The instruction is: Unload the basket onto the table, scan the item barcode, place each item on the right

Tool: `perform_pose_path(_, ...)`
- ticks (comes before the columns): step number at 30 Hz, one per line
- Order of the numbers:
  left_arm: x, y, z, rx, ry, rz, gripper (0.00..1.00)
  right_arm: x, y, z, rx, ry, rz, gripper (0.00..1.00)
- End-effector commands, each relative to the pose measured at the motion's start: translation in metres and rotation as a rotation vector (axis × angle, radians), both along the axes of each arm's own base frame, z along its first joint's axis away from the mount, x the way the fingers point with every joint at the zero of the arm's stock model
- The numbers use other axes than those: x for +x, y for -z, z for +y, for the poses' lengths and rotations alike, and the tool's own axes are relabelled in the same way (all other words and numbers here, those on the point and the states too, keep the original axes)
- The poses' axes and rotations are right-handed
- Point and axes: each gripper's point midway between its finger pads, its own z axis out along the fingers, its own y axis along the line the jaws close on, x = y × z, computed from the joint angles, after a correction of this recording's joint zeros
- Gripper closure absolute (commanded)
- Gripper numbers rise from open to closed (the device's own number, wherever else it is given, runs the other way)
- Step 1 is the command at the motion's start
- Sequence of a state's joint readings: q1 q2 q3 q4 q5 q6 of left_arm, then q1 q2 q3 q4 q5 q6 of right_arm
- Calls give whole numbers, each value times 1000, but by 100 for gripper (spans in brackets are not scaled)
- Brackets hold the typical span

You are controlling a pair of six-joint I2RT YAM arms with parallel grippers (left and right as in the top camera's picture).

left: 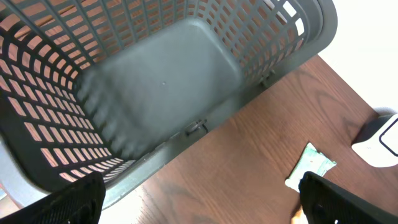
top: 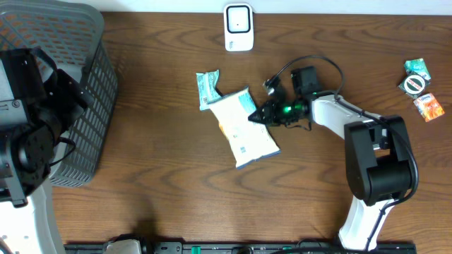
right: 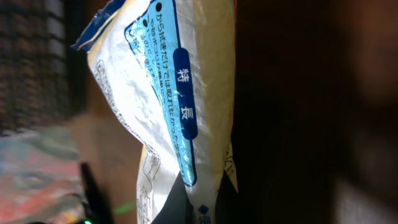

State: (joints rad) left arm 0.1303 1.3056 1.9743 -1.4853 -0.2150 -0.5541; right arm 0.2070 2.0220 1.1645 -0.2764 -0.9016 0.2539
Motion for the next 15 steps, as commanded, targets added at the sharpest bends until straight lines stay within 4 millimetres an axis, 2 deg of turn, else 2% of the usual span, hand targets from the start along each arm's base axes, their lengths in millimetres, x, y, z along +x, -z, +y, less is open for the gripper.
perform_pose_path(1,-1,-2,2,-2,-13,-7,2,13,-56,-8,202,31,-10,99)
perform_pose_path(7,-1,-2,2,-2,-13,-7,2,39,-134,-36,315,104,-176,99)
perform_pose_path(11,-1,-2,2,-2,-13,-7,2,48,-168,-48,344,155,-244,99)
perform_pose_path(15,-1,-2,2,-2,-13,-7,2,71,-195,-59,354,315,-262,99)
